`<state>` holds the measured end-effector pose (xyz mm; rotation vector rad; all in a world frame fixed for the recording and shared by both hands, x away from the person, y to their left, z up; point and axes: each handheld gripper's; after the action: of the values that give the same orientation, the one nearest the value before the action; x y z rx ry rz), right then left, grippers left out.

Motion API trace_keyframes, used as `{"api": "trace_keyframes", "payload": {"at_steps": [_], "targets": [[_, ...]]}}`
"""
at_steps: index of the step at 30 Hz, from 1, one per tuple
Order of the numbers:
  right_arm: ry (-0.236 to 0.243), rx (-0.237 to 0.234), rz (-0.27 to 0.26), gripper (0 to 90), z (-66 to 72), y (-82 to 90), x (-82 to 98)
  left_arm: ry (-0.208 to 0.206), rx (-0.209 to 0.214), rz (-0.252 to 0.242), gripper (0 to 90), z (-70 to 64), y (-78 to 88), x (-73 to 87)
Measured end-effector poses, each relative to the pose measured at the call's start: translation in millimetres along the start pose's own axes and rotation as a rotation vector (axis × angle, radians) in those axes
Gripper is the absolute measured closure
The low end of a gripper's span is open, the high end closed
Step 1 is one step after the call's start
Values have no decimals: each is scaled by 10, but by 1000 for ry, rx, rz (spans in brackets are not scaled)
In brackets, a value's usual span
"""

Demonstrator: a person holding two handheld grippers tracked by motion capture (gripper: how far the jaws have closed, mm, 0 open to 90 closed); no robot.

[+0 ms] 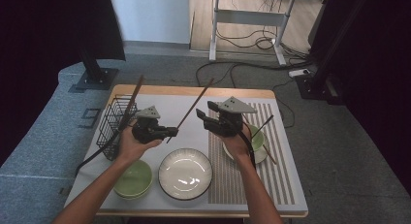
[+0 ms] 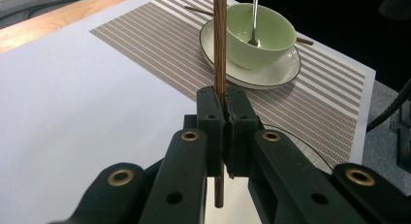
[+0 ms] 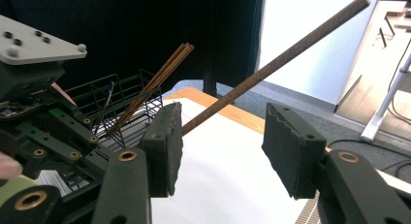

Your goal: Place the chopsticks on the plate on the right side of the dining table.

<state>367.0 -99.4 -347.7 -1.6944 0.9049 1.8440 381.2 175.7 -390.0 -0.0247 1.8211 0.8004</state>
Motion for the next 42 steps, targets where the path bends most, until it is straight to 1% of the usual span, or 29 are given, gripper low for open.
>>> {"api": "trace_keyframes", "payload": {"at_steps": [5, 10, 13, 17, 18, 20, 21, 23, 25, 30, 32, 33, 34, 36, 37, 38, 40, 42], "targets": [[14, -9, -9, 484, 45, 7, -62, 2, -6, 1, 868, 3, 13, 12], [24, -16, -14, 484, 72, -20, -114, 1, -1, 12, 868, 8, 12, 12], [24, -17, -20, 486, 99, -53, -164, -8, -8, 38, 868, 10, 2, 21], [36, -18, -12, 484, 133, -107, -197, -13, -6, 48, 868, 2, 3, 27], [39, -16, -10, 484, 137, -122, -201, -20, -7, 55, 868, -7, 0, 33], [37, -13, -3, 483, 133, -149, -204, -24, -8, 60, 868, -10, -1, 37], [34, -10, 0, 483, 127, -162, -204, -33, -11, 68, 868, -18, -7, 45], [31, -4, 3, 483, 120, -174, -202, -35, -10, 70, 868, -23, -9, 49], [28, 7, 21, 480, 95, -207, -187, -38, -7, 74, 868, -28, -8, 52], [36, 17, 35, 479, 70, -227, -175, -45, -5, 78, 868, -35, -2, 56], [30, 19, 46, 476, 55, -236, -167, -47, -3, 78, 868, -38, 6, 56], [36, 24, 60, 476, 40, -245, -155, -48, -3, 80, 868, -42, 12, 58], [36, 24, 60, 476, 40, -245, -155, -48, -3, 80, 868, -42, 12, 58], [37, 22, 64, 475, 30, -254, -145, -54, -8, 102, 869, -42, -2, 67], [38, 22, 64, 475, 33, -260, -144, -54, -8, 102, 869, -42, -2, 67], [37, 23, 64, 474, 37, -268, -143, -59, -5, 113, 869, -52, -21, 77], [39, 23, 65, 473, 37, -287, -140, -61, -2, 116, 869, -58, -26, 80], [44, 26, 76, 471, 23, -313, -127, -72, 1, 118, 869, -74, -22, 87]]}}
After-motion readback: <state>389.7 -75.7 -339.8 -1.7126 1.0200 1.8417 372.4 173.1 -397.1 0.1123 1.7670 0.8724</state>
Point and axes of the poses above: each handheld gripper's, and its own axes: y roughly backward along the jaws, x roughly out of its underside, z roughly to its left, and after that the axes turned 5 degrees about -z, right-handed
